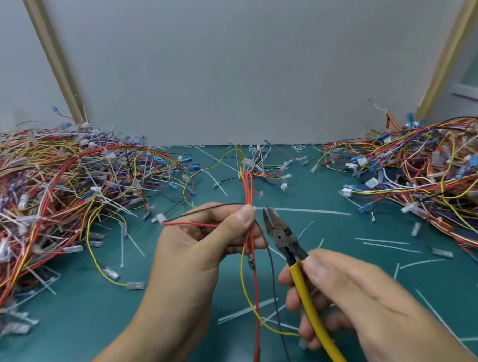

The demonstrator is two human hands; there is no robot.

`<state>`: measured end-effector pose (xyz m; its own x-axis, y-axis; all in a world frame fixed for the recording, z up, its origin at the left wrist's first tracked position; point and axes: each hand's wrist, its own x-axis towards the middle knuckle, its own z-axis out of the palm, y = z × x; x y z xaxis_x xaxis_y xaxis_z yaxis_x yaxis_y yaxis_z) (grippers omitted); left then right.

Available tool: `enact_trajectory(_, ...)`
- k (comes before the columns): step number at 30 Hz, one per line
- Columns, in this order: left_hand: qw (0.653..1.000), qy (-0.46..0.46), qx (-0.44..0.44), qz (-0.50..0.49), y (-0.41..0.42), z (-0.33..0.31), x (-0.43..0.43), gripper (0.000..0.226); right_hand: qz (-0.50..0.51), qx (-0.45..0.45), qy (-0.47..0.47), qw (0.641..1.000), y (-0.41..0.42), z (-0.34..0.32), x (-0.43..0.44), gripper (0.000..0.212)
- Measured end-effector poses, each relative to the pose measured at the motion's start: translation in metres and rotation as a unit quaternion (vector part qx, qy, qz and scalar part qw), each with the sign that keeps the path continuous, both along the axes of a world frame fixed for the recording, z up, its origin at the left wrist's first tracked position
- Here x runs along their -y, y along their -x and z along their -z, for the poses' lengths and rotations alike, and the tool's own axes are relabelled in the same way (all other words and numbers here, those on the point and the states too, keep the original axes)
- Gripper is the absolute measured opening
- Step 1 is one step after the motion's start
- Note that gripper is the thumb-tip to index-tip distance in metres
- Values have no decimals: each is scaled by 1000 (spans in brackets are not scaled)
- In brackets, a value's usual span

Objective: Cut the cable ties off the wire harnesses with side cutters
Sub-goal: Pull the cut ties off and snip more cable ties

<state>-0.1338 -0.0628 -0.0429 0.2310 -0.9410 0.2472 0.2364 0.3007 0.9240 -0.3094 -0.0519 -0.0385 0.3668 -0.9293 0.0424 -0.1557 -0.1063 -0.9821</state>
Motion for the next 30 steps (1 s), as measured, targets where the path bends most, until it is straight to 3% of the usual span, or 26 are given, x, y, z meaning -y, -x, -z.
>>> enact_trajectory(30,999,28,14,-21,5,8,0,16,-15,-66,9,998,-1,-5,-2,56)
